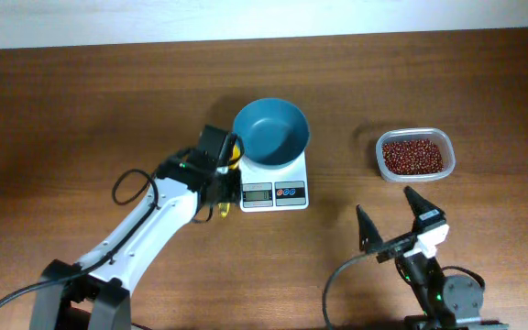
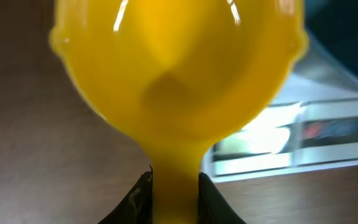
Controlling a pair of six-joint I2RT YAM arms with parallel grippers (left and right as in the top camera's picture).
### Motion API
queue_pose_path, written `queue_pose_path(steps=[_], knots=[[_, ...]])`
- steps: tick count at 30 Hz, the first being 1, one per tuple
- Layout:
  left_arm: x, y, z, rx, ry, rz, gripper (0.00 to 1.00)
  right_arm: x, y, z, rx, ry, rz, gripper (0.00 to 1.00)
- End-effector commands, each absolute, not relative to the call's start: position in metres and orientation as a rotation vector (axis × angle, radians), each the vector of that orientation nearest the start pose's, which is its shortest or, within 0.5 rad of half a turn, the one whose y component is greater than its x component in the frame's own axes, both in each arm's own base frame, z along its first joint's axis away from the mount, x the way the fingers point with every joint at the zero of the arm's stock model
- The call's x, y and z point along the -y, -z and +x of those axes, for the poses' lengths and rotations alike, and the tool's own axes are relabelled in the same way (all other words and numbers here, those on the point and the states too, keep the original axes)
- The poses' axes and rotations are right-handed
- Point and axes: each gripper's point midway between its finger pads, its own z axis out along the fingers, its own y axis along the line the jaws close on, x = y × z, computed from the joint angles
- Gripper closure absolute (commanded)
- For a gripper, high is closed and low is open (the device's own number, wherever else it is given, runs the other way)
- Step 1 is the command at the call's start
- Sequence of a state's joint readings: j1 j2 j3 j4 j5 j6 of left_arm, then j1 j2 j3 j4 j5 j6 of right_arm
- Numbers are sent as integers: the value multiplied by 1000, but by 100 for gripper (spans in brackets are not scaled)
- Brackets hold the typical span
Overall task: Scoop item into bowl and weigh 50g on scale
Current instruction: 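Grasp the yellow scoop handle with the left gripper and lift, then raise the scoop above the bowl and bring the right gripper over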
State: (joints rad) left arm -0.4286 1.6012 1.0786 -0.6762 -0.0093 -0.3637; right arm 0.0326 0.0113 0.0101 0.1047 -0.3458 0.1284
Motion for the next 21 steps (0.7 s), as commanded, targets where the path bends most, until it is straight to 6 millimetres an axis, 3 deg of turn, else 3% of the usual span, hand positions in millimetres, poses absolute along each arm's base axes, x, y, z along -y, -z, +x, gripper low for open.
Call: queue_pose_path(steps=[1, 3, 5, 8, 11, 16, 21], knots=[[172, -112, 349, -2725, 372, 8, 100, -85, -201, 224, -1528, -854, 42, 1], [177, -127, 358, -2693, 420, -58, 100, -87, -180, 225, -1630, -1041, 257, 1], [180, -141, 367, -2666, 484, -116, 100, -97, -170, 219, -1692, -1140, 288, 1], [188, -158, 373, -2645, 665, -167, 100, -104, -178, 214, -1679, -1222, 273, 1], [184, -163, 376, -2645, 764, -255, 100, -105, -189, 213, -1644, -1388, 419, 1], [179, -170, 380, -2634, 903, -382, 100, -105, -208, 211, -1570, -1326, 298, 1], [194, -192, 393, -2540, 1089, -430, 100, -112, -224, 209, -1616, -1264, 166, 1]])
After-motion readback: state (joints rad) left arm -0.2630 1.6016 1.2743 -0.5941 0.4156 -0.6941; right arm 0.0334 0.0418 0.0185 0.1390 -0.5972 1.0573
